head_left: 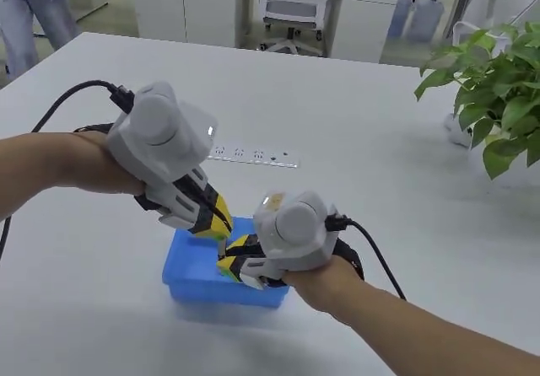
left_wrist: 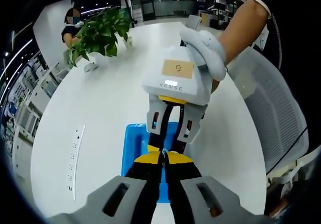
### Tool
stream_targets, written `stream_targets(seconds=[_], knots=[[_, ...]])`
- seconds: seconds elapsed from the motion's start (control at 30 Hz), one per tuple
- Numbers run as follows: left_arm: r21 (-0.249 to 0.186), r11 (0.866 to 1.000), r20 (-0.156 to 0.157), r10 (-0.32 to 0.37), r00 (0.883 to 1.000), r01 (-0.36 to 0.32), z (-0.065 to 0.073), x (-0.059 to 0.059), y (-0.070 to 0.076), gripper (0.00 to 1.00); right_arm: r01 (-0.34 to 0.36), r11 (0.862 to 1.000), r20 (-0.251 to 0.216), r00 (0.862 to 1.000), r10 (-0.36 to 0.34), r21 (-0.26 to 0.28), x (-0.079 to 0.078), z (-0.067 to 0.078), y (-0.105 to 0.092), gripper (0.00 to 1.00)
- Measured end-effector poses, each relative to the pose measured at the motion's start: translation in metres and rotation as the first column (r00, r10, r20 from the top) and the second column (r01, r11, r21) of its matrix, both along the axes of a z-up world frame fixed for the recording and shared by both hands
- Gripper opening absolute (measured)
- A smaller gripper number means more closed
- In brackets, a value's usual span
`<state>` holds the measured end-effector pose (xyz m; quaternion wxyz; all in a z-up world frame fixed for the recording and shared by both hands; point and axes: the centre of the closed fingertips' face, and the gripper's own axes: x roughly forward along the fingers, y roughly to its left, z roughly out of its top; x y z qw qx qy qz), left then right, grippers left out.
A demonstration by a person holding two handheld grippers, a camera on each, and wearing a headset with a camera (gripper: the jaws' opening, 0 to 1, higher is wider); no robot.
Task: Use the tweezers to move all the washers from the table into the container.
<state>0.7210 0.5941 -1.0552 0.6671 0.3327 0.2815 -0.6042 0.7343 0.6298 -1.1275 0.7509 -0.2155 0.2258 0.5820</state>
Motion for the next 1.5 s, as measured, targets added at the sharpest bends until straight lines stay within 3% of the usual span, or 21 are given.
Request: stream_targets(seconds=[0.93, 1.5], knots=[[-0.008, 1.0, 0.023, -0.012, 1.0, 0.013, 0.024, -0.018, -0.005, 0.05, -0.008, 0.999, 0.053, 0.999, 0.006, 0.032, -0.02, 0.03, -0.011, 0.14], [-0.033, 0.998, 0.005, -0.044, 0.999, 0.044, 0.034, -0.037, -0.013, 0.05, -0.022, 0.997, 0.064, 0.998, 0.017, 0.077, -0.036, 0.039, -0.015, 0.17]])
